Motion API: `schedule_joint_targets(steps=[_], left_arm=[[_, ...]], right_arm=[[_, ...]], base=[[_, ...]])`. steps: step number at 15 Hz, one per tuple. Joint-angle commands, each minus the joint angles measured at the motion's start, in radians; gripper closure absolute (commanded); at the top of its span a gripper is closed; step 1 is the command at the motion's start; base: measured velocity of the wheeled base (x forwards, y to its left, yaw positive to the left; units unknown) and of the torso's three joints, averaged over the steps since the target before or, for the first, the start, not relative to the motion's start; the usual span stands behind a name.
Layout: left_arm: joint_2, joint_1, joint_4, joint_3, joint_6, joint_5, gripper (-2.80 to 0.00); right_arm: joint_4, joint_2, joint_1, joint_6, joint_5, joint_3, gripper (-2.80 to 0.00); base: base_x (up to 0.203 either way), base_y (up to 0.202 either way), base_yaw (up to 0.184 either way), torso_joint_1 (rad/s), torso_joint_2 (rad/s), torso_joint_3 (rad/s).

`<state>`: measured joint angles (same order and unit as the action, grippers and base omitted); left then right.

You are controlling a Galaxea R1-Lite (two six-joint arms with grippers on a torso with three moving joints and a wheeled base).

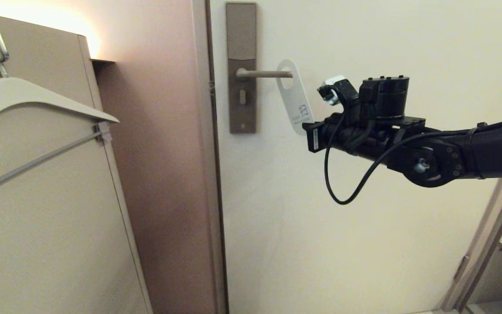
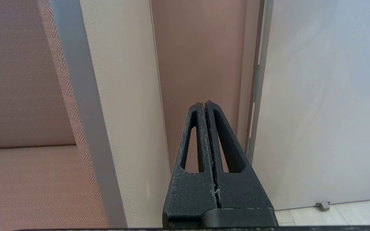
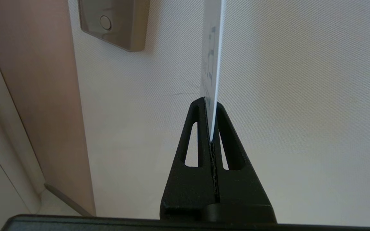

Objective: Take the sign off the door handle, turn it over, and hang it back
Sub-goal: Hang the sign back with the other side facing out

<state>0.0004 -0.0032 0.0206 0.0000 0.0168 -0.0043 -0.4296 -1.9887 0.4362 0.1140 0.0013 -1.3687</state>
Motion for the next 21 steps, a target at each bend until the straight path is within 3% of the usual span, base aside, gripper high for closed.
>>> schedule_joint_targets(steps=[1,21], left_arm=[[0.0,0.0,0.001,0.0,0.0,0.0,0.0],[0.0,0.0,-0.001,0.0,0.0,0.0,0.0]], right_arm=[[-0.009,-0.013,0.008,0.001,0.0,-0.007,0.0],[-0.05,-0.095,0.122,-0.001,0.0,-0.076,0.0]], base=[[0.0,0.0,0.0,0.0,0.0,0.0],[0.0,0.0,0.0,0.0,0.0,0.0]])
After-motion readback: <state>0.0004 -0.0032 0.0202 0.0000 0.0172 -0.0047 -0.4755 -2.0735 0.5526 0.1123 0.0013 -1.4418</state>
